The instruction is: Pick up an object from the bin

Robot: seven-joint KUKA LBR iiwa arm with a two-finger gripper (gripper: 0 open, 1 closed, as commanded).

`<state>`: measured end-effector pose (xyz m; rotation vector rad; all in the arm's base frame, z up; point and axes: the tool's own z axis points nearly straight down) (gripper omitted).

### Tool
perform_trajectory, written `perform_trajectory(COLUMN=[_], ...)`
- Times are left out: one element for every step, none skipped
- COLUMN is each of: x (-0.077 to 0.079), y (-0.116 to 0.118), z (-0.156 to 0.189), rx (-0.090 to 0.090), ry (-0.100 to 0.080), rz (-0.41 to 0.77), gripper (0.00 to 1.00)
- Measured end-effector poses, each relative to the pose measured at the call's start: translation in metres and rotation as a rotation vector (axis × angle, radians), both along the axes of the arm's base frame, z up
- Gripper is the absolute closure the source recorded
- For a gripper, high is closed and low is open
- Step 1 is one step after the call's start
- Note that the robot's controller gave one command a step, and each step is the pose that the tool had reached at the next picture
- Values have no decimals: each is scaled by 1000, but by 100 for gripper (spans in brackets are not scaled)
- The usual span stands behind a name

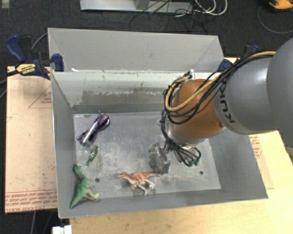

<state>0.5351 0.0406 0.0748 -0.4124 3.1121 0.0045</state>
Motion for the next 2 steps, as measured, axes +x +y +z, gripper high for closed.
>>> perform_trajectory(x=[0, 0], y=[0, -1], z=[0, 0], rx=[0, 0], ry=[0, 0], rz=[-1, -1], gripper=[0, 0])
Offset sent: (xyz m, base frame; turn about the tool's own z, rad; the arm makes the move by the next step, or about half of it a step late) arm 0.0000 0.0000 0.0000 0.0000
